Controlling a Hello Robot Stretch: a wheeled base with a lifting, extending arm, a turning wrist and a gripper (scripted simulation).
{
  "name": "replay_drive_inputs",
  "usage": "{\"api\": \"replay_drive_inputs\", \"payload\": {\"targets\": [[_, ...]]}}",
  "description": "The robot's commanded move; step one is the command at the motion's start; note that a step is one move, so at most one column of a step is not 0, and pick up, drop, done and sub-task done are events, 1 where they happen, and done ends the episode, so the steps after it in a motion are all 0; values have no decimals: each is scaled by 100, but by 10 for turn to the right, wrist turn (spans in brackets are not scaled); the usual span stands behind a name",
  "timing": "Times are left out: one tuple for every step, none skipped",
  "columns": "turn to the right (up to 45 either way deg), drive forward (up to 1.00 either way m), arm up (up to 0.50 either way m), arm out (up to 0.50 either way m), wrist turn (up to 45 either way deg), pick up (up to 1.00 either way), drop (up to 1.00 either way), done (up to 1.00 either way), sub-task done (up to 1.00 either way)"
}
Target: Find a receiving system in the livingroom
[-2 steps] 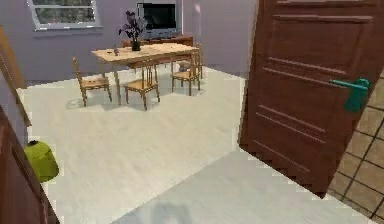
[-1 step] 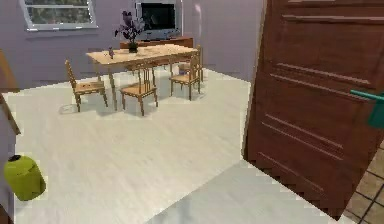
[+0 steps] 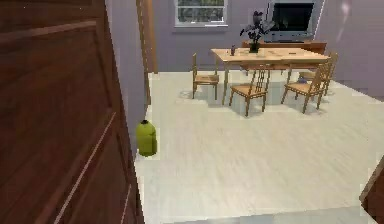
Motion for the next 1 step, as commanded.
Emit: {"api": "replay_drive_inputs", "payload": {"targets": [[0,100,0,0,0,0,0,0,0]]}}
